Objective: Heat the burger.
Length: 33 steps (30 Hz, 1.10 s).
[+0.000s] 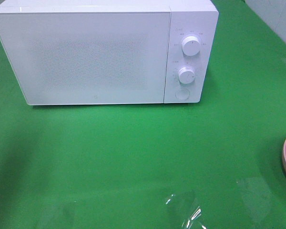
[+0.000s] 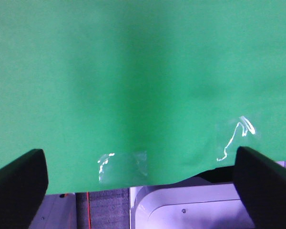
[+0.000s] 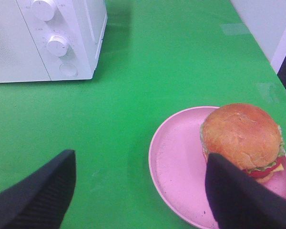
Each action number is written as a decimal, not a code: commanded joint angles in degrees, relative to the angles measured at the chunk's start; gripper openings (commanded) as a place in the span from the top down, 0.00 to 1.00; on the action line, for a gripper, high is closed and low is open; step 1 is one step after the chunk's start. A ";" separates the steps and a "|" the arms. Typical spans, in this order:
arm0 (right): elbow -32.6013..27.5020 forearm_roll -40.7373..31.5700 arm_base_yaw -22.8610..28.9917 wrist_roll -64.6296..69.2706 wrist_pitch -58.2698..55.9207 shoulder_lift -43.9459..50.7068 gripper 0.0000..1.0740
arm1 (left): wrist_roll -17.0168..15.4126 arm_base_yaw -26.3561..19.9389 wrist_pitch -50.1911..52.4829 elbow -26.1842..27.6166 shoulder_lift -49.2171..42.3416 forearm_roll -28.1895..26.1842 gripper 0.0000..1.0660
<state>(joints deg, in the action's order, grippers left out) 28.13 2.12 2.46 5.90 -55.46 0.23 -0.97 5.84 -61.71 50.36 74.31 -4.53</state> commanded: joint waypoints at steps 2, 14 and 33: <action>-0.06 0.11 -0.34 -0.57 0.40 1.49 0.32 | 0.34 -4.13 -3.32 -1.83 -2.58 -0.57 0.08; -0.06 0.11 -0.34 -0.57 0.40 1.49 0.32 | 0.34 -4.24 -3.38 -10.49 -17.30 0.46 0.08; -0.06 0.11 -0.34 -0.52 0.40 1.49 0.32 | 0.40 -4.24 0.34 -20.68 -46.12 1.38 0.08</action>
<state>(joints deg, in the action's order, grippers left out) 28.13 2.12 2.46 5.90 -55.46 0.23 -0.74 1.89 -61.99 29.97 29.05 -3.38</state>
